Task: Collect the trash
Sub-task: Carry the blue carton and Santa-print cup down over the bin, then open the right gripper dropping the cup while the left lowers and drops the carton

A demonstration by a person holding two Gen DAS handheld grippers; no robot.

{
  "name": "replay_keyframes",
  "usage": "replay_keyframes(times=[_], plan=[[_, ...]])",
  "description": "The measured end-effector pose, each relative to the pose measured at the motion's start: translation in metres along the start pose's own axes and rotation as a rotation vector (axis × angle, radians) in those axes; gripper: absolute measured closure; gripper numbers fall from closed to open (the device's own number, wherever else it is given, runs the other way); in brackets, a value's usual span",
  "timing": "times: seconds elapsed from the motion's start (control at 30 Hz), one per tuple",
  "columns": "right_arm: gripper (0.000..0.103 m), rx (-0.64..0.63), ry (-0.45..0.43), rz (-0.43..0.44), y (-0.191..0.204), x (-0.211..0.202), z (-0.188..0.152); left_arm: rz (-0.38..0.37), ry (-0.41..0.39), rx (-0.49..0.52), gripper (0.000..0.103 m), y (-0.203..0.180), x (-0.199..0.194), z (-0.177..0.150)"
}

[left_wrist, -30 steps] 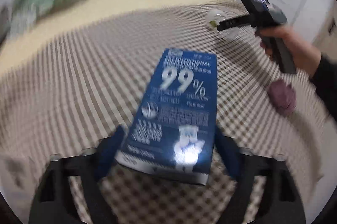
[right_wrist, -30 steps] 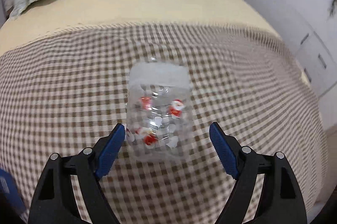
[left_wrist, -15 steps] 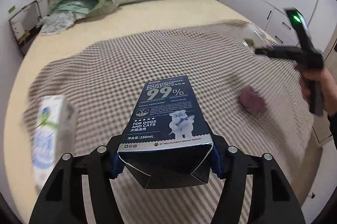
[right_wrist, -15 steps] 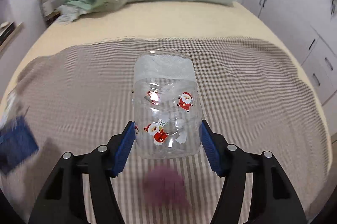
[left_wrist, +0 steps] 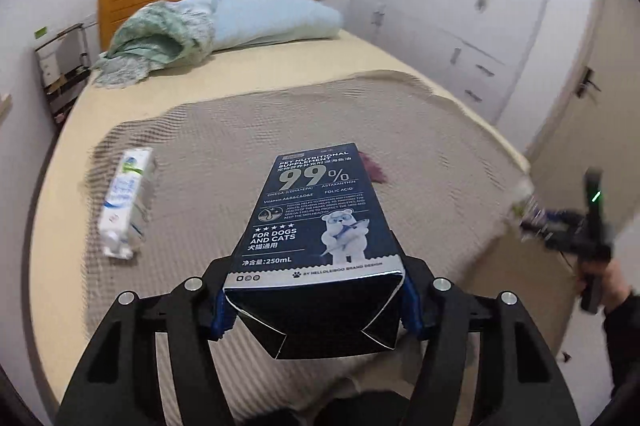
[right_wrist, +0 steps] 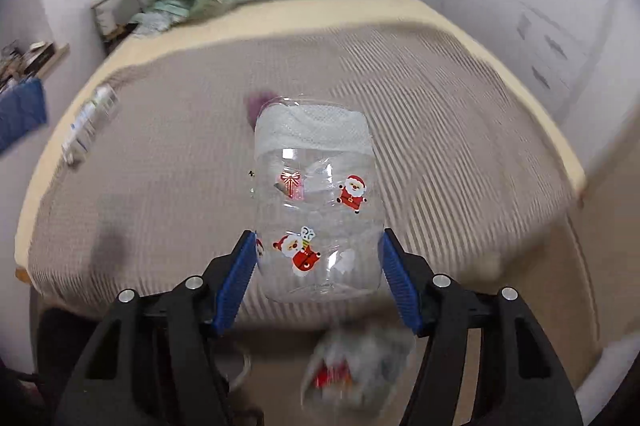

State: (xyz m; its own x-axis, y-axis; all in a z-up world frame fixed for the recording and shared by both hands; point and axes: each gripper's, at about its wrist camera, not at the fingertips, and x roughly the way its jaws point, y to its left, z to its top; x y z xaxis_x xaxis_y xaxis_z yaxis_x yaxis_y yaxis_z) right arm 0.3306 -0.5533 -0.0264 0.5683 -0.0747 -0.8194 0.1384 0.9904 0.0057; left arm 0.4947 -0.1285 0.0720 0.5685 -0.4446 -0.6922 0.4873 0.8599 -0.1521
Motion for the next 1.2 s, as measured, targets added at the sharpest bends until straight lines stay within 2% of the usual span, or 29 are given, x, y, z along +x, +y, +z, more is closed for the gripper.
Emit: replay_keyframes(times=[0.07,0.17,0.2,0.27,0.37,0.43,0.53,0.67,0.73,0.8,0.83,0.93,0.97,1.07,1.2], plan=[[0.042,0.057,0.065,-0.028,-0.023,0.015,-0.06,-0.048,-0.002,0.011,0.043,-0.022,-0.005,-0.021],[0.042,0.165,0.167,-0.033,-0.051,0.047,-0.132,-0.105,-0.005,0.02,0.043,-0.047,-0.003,-0.042],[0.042,0.229,0.228,-0.022,-0.062,0.071,-0.166,-0.128,-0.005,0.023,0.043,-0.058,-0.003,-0.049],[0.042,0.29,0.309,-0.031,-0.072,0.107,-0.211,-0.163,-0.005,0.027,0.043,-0.076,0.0,-0.063],[0.042,0.327,0.44,-0.049,-0.076,0.166,-0.262,-0.202,0.026,0.008,0.043,-0.095,0.017,-0.08],[0.042,0.347,0.503,-0.041,-0.072,0.198,-0.281,-0.233,0.07,-0.015,0.043,-0.107,0.032,-0.094],[0.041,0.361,0.558,-0.029,-0.065,0.241,-0.297,-0.264,0.132,-0.065,0.043,-0.119,0.053,-0.116],[0.04,0.339,0.545,0.012,-0.051,0.287,-0.287,-0.263,0.199,-0.08,0.042,-0.134,0.075,-0.138],[0.031,0.267,0.55,0.046,-0.043,0.309,-0.269,-0.244,0.224,-0.043,0.042,-0.148,0.084,-0.146],[0.029,0.209,0.542,-0.02,-0.042,0.316,-0.259,-0.232,0.237,-0.006,0.042,-0.163,0.093,-0.148],[0.026,0.212,0.538,-0.025,-0.048,0.313,-0.258,-0.233,0.238,0.005,0.042,-0.169,0.097,-0.149],[0.026,0.308,0.51,0.082,-0.068,0.299,-0.261,-0.248,0.258,0.053,0.042,-0.191,0.113,-0.157],[0.026,0.325,0.501,0.087,-0.075,0.292,-0.265,-0.254,0.277,0.068,0.042,-0.201,0.123,-0.161],[0.026,0.394,0.451,0.045,-0.1,0.261,-0.28,-0.279,0.335,0.089,0.042,-0.221,0.148,-0.172],[0.026,0.553,0.406,-0.038,-0.149,0.211,-0.315,-0.325,0.454,0.161,0.042,-0.258,0.198,-0.2]])
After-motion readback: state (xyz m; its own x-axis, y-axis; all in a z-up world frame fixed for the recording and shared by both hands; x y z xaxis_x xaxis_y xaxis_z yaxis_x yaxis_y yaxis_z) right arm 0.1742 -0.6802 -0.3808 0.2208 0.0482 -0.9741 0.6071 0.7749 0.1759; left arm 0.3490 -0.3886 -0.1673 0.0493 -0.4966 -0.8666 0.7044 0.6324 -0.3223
